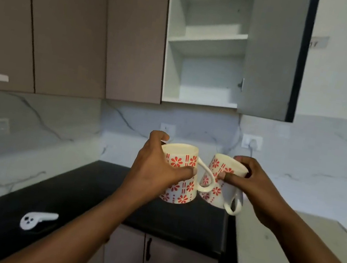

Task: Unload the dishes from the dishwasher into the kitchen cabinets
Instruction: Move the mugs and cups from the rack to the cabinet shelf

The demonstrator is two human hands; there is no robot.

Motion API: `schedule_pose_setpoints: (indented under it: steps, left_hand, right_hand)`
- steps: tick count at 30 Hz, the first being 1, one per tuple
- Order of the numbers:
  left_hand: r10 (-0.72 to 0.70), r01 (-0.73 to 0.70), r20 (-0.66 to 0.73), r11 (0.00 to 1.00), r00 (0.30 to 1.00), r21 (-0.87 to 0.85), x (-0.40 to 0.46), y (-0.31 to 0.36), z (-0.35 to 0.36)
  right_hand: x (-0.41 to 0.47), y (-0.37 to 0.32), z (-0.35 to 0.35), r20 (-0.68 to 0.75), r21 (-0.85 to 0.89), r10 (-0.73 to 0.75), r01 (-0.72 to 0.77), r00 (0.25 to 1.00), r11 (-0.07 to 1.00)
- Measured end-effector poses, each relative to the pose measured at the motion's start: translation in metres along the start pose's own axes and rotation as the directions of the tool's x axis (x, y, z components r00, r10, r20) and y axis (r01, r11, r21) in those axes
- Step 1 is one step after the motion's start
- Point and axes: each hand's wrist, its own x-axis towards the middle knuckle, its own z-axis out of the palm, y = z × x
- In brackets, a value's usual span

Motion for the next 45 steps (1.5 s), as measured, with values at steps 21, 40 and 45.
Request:
schedule_pose_setpoints:
  steps: [21, 40, 45]
  left_hand:
    - [0.104, -0.101, -0.143, 0.994, 0.984, 0.028, 0.315, -0.148, -0.042]
    - [0.200, -0.201, -0.021, 0.975, 0.980, -0.098, 0.497, -0.241, 0.001]
    - [0.196, -0.202, -0.069, 0.975, 0.978, -0.097, 0.529, -0.240, 0.023]
  right_hand:
    - [0.398, -0.007, 0.095, -0.142, 0.101, -0.264, 0.279, 0.954, 0.955]
    - [0.648, 0.052, 0.138, -0.193, -0.133, -0.227, 0.204, 0.955, 0.970]
    - [0.695, 0.068, 0.130, -0.090, -0.159, -0.182, 0.166, 0.979, 0.973]
